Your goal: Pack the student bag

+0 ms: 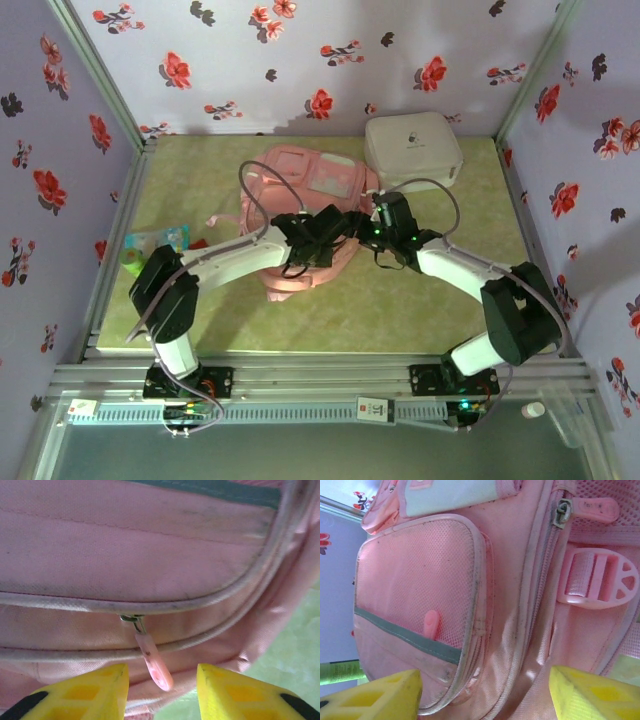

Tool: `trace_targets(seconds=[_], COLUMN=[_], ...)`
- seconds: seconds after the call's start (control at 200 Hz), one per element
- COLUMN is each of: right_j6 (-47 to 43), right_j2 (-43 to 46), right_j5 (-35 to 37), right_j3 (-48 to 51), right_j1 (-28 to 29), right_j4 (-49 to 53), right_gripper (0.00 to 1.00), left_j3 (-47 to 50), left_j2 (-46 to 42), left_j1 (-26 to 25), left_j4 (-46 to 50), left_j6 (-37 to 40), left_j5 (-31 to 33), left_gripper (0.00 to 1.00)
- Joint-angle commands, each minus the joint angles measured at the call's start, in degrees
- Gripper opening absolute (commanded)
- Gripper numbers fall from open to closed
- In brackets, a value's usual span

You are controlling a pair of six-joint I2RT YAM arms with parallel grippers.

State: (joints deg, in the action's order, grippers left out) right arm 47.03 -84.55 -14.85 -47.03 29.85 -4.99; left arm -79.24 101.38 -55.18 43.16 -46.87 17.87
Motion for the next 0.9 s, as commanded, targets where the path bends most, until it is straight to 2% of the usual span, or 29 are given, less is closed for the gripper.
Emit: trace_targets(seconds=[0.0, 0.2, 0.475, 0.58, 0.75, 0.895], right_j6=[1.23, 1.43, 2.13, 3.51, 6.20, 6.98], right_j2=[-0.28, -0.85, -1.63, -2.43, -5.13, -8.65], right_j5=[-0.75, -1.14, -2.98, -4.78, -7.68, -8.89], right_j3=[-1.23, -1.32, -1.57, -1.66, -2.62, -5.09], right_j1=[-0.49, -0.61, -0.75, -0.71, -0.78, -0.75], right_j4=[-1.44, -1.66, -3.45, -5.37, -8.11, -7.12], right_gripper=[0.68, 0.67, 0.65, 0.63, 0.59, 0.47], left_j3=[-2.73, -3.68, -3.80, -3.62, -3.46, -2.81], left_j2=[1.52, 3.62, 2.61, 2.24, 1.37, -0.15], left_j1=[-0.02, 0.11, 0.24, 0.49, 0.69, 0.77], left_j4=[3.07, 3.79, 5.59, 5.27, 5.11, 4.85], left_j6=[-0.58, 0.28, 0.29, 0.64, 1.95, 2.89], left_j5=[4.07, 4.71, 6.74, 6.77, 6.81, 6.69], left_gripper=[0.37, 0.28, 0.10, 0.00, 0.00, 0.00])
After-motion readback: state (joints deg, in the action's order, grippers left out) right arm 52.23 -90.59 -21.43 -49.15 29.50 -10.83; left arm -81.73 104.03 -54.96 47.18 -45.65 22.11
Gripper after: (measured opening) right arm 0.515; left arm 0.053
